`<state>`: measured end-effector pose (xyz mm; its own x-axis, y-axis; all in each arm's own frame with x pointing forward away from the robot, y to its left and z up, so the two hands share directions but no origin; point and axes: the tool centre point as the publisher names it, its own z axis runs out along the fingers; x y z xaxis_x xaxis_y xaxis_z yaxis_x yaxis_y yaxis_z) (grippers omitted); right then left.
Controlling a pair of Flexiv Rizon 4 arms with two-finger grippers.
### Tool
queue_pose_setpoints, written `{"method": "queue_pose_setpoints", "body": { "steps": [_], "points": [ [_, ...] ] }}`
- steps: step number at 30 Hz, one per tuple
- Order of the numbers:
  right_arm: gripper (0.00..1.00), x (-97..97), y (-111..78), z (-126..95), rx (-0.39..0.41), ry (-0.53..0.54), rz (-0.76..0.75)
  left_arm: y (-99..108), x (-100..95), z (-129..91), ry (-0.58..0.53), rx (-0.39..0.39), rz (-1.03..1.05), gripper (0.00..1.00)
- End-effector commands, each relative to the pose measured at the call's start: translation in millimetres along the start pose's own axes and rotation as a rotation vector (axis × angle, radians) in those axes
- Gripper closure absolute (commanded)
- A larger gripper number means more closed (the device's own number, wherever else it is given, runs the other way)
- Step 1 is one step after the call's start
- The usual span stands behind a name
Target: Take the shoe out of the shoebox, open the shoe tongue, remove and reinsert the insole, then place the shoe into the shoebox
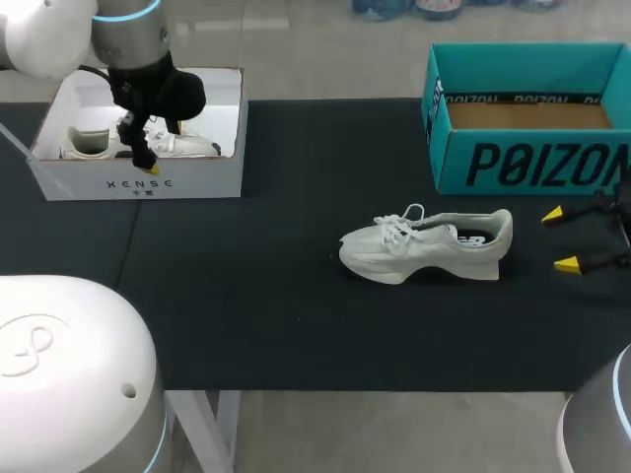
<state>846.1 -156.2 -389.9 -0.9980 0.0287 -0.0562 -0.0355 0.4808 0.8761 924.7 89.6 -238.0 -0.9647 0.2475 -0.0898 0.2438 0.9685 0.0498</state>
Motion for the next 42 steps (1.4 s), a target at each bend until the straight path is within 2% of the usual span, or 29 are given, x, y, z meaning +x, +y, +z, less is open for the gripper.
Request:
{"method": "queue_pose_setpoints", "body": {
  "steps": [1,19,35,42],
  "points": [
    [0.00,0.0,-1.5,10,-0.004,-0.008,0.003,0,0.8,0,-0.001,-0.001,0.001,0.00],
    [0.00,-17.6,9.6,38,0.004,-0.002,-0.027,0,0.8,0,-0.001,-0.001,0.001,0.00],
    [0.00,-19.8,5.4,69,-0.016,0.028,-0.028,0,0.8,0,-0.001,-0.001,0.001,0.00],
    [0.00,-18.6,7.2,75,-0.033,0.024,-0.014,0,0.8,0,-0.001,-0.001,0.001,0.00]
  ]
}}
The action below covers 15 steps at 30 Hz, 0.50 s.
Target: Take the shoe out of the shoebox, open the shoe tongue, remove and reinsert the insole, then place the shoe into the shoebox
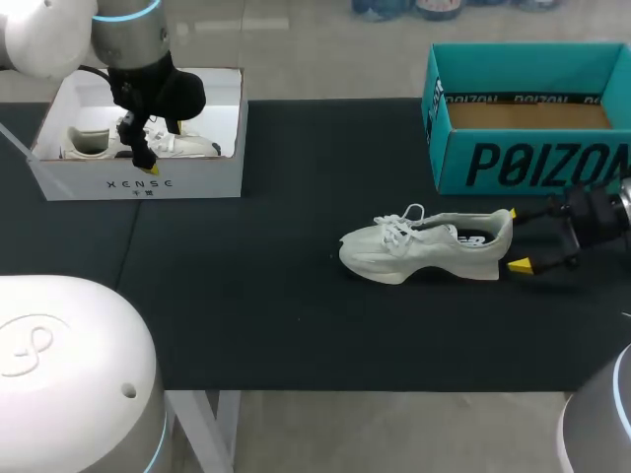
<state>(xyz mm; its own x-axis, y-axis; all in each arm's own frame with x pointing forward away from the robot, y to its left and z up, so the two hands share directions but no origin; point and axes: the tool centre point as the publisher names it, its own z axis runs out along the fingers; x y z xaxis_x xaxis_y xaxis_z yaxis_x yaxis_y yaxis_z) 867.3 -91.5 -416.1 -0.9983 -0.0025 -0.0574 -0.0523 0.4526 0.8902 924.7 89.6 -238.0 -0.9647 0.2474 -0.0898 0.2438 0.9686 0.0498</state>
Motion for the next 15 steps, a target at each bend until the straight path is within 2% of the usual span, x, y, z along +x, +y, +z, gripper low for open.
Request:
{"method": "queue_pose_setpoints", "body": {
  "steps": [1,15],
  "points": [
    [0.00,-1.1,0.3,5,-0.001,-0.003,0.002,0,0.8,0,-0.001,-0.001,0.001,0.00],
    [0.00,5.3,-1.8,18,-0.026,-0.024,0.046,0,0.8,0,-0.001,-0.001,0.001,0.00]
  ]
}}
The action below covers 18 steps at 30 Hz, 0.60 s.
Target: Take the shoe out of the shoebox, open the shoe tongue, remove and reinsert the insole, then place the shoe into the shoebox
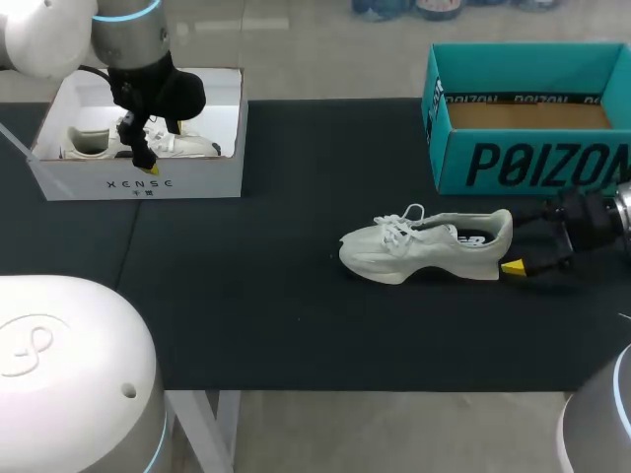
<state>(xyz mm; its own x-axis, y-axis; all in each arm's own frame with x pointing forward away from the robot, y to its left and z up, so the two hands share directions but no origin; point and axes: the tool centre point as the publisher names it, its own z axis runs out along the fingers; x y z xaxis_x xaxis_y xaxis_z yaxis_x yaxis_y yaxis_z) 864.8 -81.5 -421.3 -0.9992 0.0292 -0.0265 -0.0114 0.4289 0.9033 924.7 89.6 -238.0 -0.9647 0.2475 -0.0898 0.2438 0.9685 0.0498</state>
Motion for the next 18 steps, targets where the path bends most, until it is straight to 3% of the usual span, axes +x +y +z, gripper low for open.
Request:
{"method": "queue_pose_setpoints", "body": {
  "steps": [1,18],
  "points": [
    [0.00,2.8,-2.7,8,-0.001,-0.010,0.006,0,0.8,0,-0.001,-0.001,0.001,0.00],
    [0.00,-0.2,-2.1,19,-0.007,-0.010,0.025,0,0.8,0,-0.001,-0.001,0.001,0.00]
  ]
}}
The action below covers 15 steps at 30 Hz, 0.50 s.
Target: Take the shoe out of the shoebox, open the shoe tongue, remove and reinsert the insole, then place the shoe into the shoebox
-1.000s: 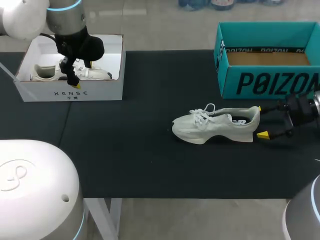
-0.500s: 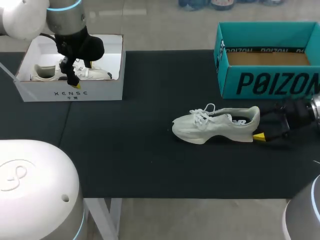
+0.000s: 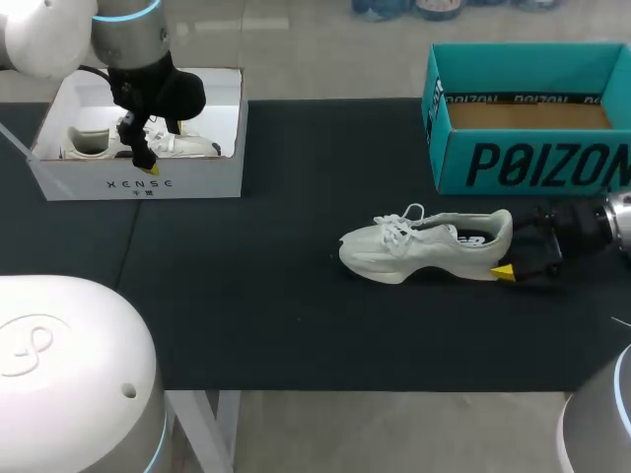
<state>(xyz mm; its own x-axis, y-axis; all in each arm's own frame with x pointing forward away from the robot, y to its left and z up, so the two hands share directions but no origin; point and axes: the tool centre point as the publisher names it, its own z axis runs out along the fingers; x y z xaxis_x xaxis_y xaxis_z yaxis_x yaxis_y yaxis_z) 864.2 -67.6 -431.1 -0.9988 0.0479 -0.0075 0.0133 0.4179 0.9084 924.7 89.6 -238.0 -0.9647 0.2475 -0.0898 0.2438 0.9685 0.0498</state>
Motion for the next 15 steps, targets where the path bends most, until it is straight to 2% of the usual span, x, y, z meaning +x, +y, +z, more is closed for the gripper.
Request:
{"method": "queue_pose_setpoints", "body": {
  "steps": [1,15],
  "points": [
    [0.00,-1.4,0.9,2.6,0.005,-0.001,-0.001,0.3,0.8,-0.2,-0.001,-0.001,0.001,0.00],
    [0.00,-0.2,-4.3,4.9,0.011,-0.010,0.015,0.3,0.8,-0.2,-0.001,-0.001,0.001,0.00]
  ]
}}
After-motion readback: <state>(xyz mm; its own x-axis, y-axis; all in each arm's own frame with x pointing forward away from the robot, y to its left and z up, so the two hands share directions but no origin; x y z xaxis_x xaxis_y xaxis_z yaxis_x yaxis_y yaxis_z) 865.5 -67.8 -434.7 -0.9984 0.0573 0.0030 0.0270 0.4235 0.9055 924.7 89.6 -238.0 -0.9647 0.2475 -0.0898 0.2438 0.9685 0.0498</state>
